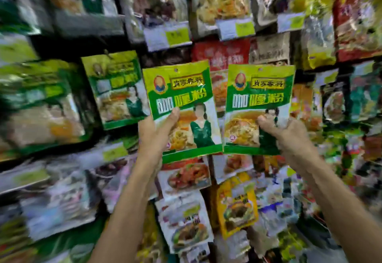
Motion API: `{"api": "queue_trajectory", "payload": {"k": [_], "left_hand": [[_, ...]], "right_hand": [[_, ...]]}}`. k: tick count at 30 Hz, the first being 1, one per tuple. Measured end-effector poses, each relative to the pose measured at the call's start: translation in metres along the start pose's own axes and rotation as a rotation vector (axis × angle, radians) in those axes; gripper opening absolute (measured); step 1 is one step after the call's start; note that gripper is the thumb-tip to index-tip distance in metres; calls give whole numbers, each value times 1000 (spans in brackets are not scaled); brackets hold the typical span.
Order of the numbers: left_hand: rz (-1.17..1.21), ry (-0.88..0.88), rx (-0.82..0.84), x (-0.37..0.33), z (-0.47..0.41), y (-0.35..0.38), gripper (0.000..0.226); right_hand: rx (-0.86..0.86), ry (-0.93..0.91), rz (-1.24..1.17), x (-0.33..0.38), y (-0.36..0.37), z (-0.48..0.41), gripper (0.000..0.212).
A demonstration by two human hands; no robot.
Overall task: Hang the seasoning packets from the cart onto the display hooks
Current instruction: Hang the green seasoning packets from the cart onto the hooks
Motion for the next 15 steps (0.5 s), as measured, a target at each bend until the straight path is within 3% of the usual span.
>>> {"api": "queue_trajectory", "payload": {"k": [4,10,12,14,15], "left_hand": [[-20,55,-142,-46,-14,-75,3],[-94,82,-292,-86,-11,-166,21],[-124,101,-333,-95,-10,-190,9],[-141,110,-375,-101,-11,-210,10],[-135,117,-388,-103,-11,-220,10]], "right_hand": [[143,-163,-88,59,78,-14,68],[331,-209,-166,98,186,-16,22],[374,-199,-178,105,215,-14,29],[390,-181,-166,112,236,-12,26],[401,-170,-171,116,245,-11,35]]}}
Point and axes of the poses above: each hand's wrist, its own z-axis away from the middle knuckle, its own y-axis out of the palm, x = y × z, the point moved 9 cm from there along -z, towards the middle knuckle, and after that the axes turned 9 degrees about z, right-handed, at the moved point
